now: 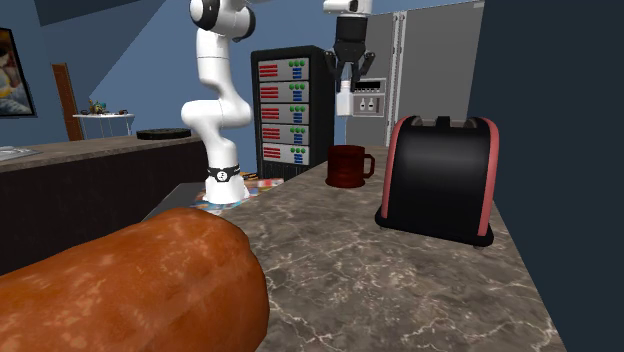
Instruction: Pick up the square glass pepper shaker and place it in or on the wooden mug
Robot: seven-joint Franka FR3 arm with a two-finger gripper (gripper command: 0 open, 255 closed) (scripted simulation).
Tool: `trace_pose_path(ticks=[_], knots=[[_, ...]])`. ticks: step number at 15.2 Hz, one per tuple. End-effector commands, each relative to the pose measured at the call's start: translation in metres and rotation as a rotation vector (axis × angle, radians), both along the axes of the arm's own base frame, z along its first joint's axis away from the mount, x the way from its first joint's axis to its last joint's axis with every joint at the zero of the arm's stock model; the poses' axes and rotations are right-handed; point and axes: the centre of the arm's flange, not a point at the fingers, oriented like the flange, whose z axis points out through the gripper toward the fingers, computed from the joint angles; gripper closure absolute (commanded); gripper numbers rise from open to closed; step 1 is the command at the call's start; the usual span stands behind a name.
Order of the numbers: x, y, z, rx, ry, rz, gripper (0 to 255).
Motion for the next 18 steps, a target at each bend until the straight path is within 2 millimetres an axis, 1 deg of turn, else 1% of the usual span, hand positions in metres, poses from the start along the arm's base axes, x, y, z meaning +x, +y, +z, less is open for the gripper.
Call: trace_pose_path(ticks=[1,4,5,18], knots=[[-0.023,0.015,0.003,0.000,0.000,-0.001,255],[-0.056,0.036,0.006,0.000,0.000,-0.001,255],[-0.074,0.047,0.008,0.000,0.000,-0.001,255],[-0.074,0.047,-0.061,0.000,0.000,-0.001,255]])
